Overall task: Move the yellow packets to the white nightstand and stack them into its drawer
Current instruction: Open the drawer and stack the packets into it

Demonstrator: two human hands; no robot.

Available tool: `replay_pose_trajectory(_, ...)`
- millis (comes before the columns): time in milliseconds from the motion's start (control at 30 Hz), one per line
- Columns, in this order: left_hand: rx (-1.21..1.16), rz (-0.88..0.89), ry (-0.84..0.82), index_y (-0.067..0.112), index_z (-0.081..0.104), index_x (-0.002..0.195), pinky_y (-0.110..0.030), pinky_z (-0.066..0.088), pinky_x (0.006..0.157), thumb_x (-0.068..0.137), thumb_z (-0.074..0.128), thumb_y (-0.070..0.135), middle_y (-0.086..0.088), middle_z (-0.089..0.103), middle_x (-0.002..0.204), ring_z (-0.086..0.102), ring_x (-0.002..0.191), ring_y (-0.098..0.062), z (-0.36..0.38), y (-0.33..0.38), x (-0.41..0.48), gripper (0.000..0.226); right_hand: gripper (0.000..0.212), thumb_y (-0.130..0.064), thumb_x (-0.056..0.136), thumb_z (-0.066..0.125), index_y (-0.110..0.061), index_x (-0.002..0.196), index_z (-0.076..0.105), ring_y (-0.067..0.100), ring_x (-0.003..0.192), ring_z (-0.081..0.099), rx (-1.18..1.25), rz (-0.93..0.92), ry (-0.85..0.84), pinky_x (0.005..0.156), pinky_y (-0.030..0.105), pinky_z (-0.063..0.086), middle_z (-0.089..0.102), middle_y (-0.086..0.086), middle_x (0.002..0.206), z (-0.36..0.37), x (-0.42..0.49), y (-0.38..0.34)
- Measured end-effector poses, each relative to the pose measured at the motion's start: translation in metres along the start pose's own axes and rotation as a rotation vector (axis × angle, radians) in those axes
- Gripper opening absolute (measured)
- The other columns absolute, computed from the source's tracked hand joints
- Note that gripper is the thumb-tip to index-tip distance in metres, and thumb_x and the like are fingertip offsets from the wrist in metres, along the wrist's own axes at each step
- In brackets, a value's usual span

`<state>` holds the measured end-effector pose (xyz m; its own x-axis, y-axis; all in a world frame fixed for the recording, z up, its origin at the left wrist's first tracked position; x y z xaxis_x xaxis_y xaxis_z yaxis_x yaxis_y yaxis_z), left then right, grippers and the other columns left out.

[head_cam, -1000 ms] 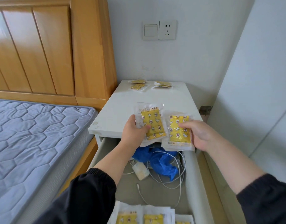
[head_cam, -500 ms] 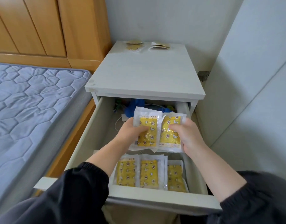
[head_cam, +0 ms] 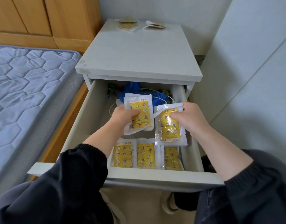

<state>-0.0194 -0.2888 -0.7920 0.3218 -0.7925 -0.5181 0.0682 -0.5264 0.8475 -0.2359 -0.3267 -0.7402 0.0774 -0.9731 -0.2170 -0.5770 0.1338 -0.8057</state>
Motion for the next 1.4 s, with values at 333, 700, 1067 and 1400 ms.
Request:
replay_pose_trajectory(333,0.07,-0.002,0.014,0.02,0.05,0.13,-0.041,0.051,0.091,0.088,0.067,0.022,-0.002,0.063,0.12,0.063,0.101,-0.019,-0.001,0.0,0.001,0.046,0.037,-0.009,0.08,0.066,-0.013,0.116,0.059,0.018,0.085,0.057,-0.655,-0.147,-0.156,0.059,0.023,0.043,0.059,0.003,0.104,0.002,-0.016,-0.023)
replay_pose_trajectory(700,0.1,-0.012,0.017,0.02,0.05,0.131,-0.044,0.051,0.095,0.088,0.067,0.023,-0.003,0.063,0.121,0.063,0.106,-0.022,-0.002,-0.002,0.005,0.047,0.014,-0.004,0.084,0.056,-0.007,0.097,0.06,0.019,0.074,0.057,-0.839,-0.041,-0.352,0.062,0.027,0.048,0.06,0.007,0.085,0.047,-0.013,0.005)
replay_pose_trajectory(1067,0.134,-0.013,0.032,0.019,0.05,0.132,-0.045,0.051,0.096,0.087,0.068,0.022,-0.005,0.063,0.123,0.063,0.109,-0.023,-0.007,-0.004,0.011,0.048,0.009,-0.011,0.09,0.054,-0.006,0.082,0.052,0.016,0.063,0.05,-1.203,-0.041,-0.649,0.052,0.022,0.04,0.048,0.004,0.073,0.073,-0.01,0.005)
replay_pose_trajectory(1400,0.119,-0.025,0.032,0.02,0.05,0.132,-0.044,0.051,0.095,0.087,0.068,0.023,-0.004,0.063,0.122,0.063,0.107,-0.022,-0.009,-0.007,0.015,0.049,0.05,-0.02,0.086,0.069,-0.004,0.13,0.052,0.02,0.09,0.049,-1.424,-0.182,-0.769,0.076,0.027,0.044,0.048,0.004,0.105,0.086,-0.01,0.014)
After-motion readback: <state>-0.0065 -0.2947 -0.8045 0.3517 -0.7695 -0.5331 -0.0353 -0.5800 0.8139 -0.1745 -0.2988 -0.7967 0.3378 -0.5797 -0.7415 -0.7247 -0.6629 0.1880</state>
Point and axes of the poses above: each hand's wrist, its own x-axis towards the middle knuckle, its own z-axis out of the palm, y = z × x, the point moved 9 cm from there along x, towards the middle knuckle
